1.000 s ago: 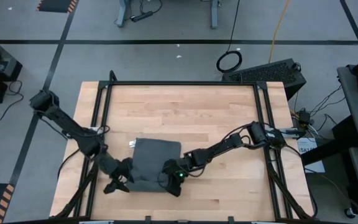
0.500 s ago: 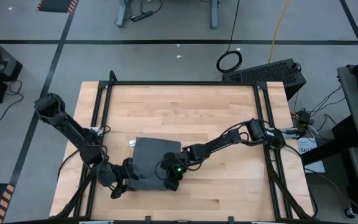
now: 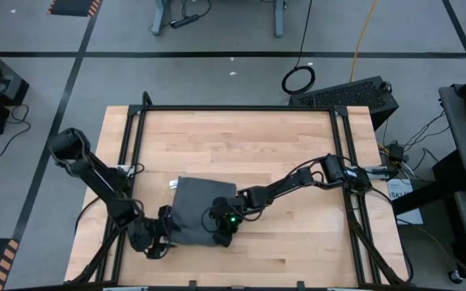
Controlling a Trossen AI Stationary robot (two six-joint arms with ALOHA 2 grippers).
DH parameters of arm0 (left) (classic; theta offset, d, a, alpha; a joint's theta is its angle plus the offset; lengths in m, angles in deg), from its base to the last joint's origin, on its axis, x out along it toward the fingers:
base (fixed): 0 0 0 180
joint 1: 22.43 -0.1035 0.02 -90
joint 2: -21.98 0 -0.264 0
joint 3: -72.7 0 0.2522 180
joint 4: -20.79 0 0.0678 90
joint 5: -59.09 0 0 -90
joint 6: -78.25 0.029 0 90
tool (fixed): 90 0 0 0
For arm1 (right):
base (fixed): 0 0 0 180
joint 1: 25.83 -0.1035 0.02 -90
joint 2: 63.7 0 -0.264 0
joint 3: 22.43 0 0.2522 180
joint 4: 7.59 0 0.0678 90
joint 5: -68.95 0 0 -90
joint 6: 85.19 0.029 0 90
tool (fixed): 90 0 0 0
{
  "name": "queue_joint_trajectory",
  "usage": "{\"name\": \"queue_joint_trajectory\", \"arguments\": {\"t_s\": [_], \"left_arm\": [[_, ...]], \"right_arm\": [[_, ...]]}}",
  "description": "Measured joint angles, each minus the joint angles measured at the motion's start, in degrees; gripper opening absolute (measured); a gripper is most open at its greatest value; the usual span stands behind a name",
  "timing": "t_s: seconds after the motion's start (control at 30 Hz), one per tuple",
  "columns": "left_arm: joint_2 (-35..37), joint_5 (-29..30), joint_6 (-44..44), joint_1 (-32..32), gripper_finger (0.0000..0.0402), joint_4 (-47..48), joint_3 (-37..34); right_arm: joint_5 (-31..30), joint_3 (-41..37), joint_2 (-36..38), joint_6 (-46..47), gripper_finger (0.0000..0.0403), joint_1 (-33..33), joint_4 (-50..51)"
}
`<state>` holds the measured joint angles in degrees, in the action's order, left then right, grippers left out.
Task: Roll towel into tight, uniform cylinder
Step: Roll the gray towel
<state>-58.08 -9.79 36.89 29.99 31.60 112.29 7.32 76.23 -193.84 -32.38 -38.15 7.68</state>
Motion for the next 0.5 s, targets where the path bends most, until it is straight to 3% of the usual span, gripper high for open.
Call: {"name": "queue_joint_trajectory", "arguments": {"t_s": [0.2, 0.3, 0.4, 0.5], "left_arm": [[-3.1, 1.6, -0.1, 0.0, 0.03, 1.5, 0.0], [-3.6, 1.1, -0.1, 0.0, 0.028, 1.4, 0.0], [-3.7, 0.8, -1.2, 0.0, 0.023, 1.4, 0.0], [-3.7, 0.5, -3.4, -0.1, 0.0153, 1.3, 0.0]], "right_arm": [[0.1, 0.0, 0.0, -0.4, 0.0003, 0.0, 0.1], [0.1, 0.0, 0.0, -0.4, 0.0004, 0.0, 0.1], [0.2, 0.0, 0.0, -1.0, 0.0012, 0.0, 0.1], [0.3, 0.0, 0.0, -2.1, 0.0025, 0.0, 0.2]]}}
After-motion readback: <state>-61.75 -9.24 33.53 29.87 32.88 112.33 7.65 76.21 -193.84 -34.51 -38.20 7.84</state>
